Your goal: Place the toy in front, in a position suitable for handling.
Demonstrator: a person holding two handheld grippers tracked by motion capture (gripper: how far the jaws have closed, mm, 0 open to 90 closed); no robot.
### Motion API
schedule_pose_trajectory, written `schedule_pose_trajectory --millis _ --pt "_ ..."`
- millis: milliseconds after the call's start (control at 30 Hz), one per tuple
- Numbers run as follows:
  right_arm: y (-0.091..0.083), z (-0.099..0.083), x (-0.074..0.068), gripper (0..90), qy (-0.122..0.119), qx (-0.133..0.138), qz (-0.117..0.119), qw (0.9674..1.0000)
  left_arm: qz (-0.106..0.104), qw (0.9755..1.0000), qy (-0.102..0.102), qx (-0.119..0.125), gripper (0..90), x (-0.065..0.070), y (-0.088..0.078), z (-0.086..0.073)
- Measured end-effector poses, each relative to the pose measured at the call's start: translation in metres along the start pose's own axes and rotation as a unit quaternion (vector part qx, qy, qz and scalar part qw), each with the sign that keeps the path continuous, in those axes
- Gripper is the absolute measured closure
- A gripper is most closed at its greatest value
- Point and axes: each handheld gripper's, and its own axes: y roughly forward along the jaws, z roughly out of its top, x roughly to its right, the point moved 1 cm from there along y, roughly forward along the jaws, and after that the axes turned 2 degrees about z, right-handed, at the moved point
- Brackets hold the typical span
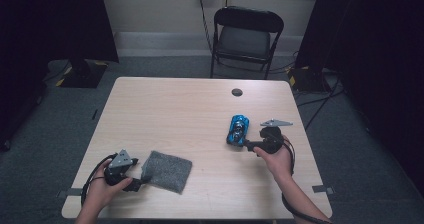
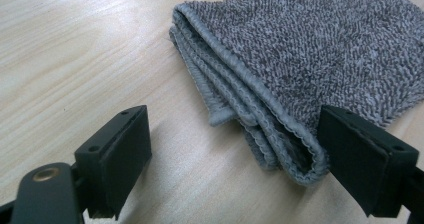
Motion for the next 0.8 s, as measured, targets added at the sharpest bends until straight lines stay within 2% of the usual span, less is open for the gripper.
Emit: schedule_pose_trajectory --millis 67,100,233,367,433,500,633,667,800 --pt "0.002 0.002 0.0 13.8 0.005 0.001 -0.003 1.0 0.0 1.0 0.0 0.0 14.4 0.0 0.0 0.0" --pt "0.007 0.007 0.001 14.0 0.016 0.003 -0.01 0.9998 -0.001 1.0 -0.001 0.0 14.4 0.0 0.0 0.0" --pt "0.016 0.013 0.001 14.4 0.023 -0.002 -0.014 0.9996 0.0 1.0 0.0 0.0 14.4 0.0 0.0 0.0" --pt "0.025 0.022 0.0 14.6 0.016 -0.007 -0.028 0.9995 -0.001 1.0 -0.001 0.0 14.4 0.0 0.0 0.0" --pt "0.027 0.025 0.0 14.2 0.016 -0.006 -0.03 0.9994 -0.001 1.0 -0.001 0.0 14.3 0.0 0.0 0.0" --pt "0.032 0.03 -0.001 14.0 0.022 -0.002 -0.043 0.9988 -0.001 1.0 -0.001 0.001 14.3 0.0 0.0 0.0" --pt "0.039 0.036 -0.005 14.6 0.025 -0.002 -0.041 0.9988 -0.001 1.0 -0.001 0.001 14.4 0.0 0.0 0.0" --pt "0.044 0.038 -0.009 14.5 0.015 -0.004 -0.046 0.9988 -0.001 1.0 -0.001 0.001 14.3 0.0 0.0 0.0" --pt "0.052 0.041 -0.011 14.6 0.013 -0.008 -0.054 0.9984 -0.001 1.0 -0.002 0.001 14.3 0.0 0.0 0.0"
